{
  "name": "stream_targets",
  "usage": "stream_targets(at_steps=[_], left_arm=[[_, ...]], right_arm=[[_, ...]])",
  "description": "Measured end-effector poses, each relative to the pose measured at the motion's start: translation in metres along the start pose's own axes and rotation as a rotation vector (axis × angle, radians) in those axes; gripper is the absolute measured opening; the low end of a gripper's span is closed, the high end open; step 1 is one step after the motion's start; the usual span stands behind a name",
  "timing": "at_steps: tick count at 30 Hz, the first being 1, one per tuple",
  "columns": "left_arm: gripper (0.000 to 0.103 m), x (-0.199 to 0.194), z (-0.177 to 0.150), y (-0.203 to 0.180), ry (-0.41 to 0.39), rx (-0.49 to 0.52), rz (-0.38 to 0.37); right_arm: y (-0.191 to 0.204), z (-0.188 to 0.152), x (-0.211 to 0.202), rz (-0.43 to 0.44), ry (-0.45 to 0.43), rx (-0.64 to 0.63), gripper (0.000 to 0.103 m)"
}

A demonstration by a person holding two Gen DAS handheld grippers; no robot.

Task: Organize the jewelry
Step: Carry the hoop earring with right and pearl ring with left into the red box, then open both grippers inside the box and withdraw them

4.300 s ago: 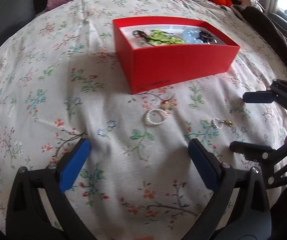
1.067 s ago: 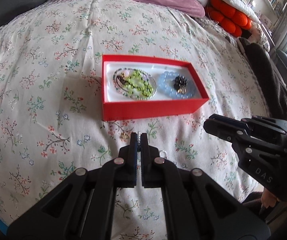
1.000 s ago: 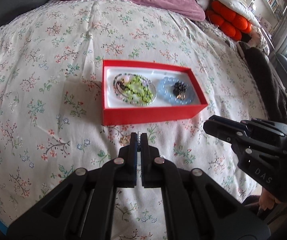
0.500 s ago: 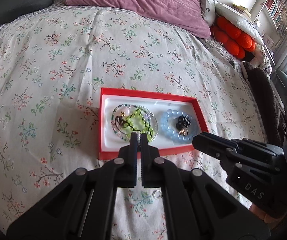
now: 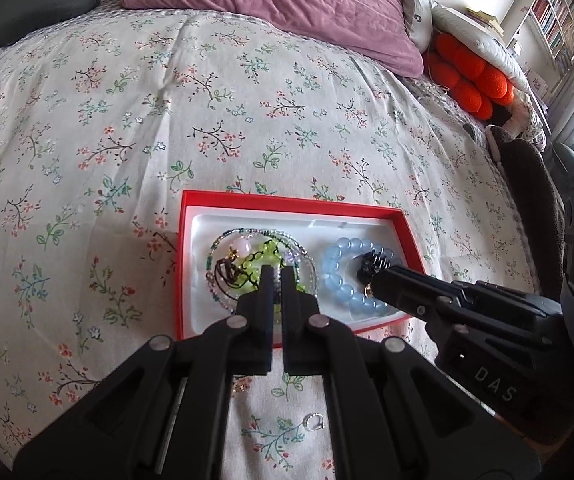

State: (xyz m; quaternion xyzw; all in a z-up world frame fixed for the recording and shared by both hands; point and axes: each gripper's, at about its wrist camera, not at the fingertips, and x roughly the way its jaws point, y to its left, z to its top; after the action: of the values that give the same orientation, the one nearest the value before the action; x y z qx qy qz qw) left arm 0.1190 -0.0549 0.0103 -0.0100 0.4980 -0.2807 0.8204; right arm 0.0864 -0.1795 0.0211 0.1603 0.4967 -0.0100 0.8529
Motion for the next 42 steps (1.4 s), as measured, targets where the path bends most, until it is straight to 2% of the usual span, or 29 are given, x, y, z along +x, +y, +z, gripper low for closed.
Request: stream_targets(at_steps=[5, 12, 23, 27, 29, 33, 35, 36, 37, 42], left_arm=[[0.004, 0.0, 0.001, -0.002, 0.004, 0.003, 0.013], [0.017, -0.006, 0.0, -0.004, -0.001, 0.012, 0.025], [0.055, -0.026, -0.007, -0.005, -0.029, 0.048, 0.078], [0.075, -0.031, -0.012, -0.002, -0.037, 0.049, 0.113], [0.077, -0.032, -0.013, 0.001, -0.032, 0.04, 0.126], [0.083, -0.034, -0.017, 0.006, -0.023, 0.033, 0.154], [0.084, -0.035, -0.02, 0.008, -0.019, 0.036, 0.165], [0.085, -0.036, -0.02, 0.008, -0.017, 0.039, 0.17], [0.085, -0.036, -0.021, 0.009, -0.015, 0.042, 0.175], [0.087, -0.04, -0.026, 0.013, -0.007, 0.058, 0.197]], right_arm=[[-0.007, 0.002, -0.001, 0.016, -0.001, 0.036, 0.012], [-0.01, 0.002, -0.008, 0.019, -0.004, 0.044, 0.012], [-0.01, -0.005, -0.025, 0.012, -0.01, 0.018, 0.013], [-0.009, -0.01, -0.03, 0.0, -0.007, 0.005, 0.015], [-0.008, -0.013, -0.03, -0.008, 0.001, -0.006, 0.016], [-0.007, -0.02, -0.031, -0.023, 0.013, -0.023, 0.027], [-0.008, -0.021, -0.031, -0.027, 0.016, -0.02, 0.04], [-0.009, -0.023, -0.032, -0.027, 0.015, -0.015, 0.064], [-0.01, -0.024, -0.033, -0.026, 0.007, -0.009, 0.078], [-0.009, -0.026, -0.038, -0.037, -0.006, -0.018, 0.078]])
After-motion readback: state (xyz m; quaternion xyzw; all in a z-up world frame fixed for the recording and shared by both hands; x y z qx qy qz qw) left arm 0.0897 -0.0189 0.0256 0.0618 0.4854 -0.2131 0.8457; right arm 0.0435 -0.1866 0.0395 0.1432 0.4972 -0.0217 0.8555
